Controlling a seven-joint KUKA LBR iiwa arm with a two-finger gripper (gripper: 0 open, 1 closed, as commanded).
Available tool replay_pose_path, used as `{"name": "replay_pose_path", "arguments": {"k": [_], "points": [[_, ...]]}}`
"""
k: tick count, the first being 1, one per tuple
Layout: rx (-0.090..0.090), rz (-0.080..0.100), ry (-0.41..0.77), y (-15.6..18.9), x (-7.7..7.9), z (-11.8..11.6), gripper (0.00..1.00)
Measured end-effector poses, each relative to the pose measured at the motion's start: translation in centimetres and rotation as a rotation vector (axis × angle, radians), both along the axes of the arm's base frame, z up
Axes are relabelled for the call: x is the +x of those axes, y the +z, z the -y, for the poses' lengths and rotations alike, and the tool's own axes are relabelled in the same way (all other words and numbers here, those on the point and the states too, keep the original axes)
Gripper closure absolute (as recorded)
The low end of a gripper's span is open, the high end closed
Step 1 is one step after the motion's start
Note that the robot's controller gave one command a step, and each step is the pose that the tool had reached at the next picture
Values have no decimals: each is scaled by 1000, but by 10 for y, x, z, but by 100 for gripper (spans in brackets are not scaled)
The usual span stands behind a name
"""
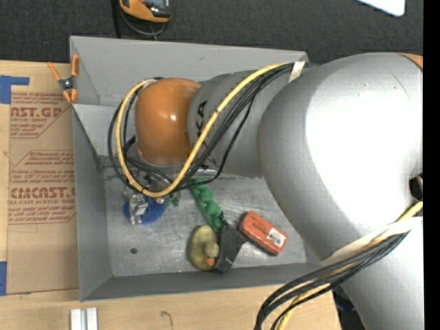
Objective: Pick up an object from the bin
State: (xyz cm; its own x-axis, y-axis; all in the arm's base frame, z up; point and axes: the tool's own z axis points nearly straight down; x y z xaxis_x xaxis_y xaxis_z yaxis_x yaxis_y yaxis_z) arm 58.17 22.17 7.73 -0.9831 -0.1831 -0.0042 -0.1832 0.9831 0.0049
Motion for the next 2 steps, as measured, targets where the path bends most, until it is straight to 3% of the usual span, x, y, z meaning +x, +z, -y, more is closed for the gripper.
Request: {"name": "replay_pose_path", "arguments": {"k": [2], "points": [[-2, 1, -9, 4, -4, -1, 100]]}}
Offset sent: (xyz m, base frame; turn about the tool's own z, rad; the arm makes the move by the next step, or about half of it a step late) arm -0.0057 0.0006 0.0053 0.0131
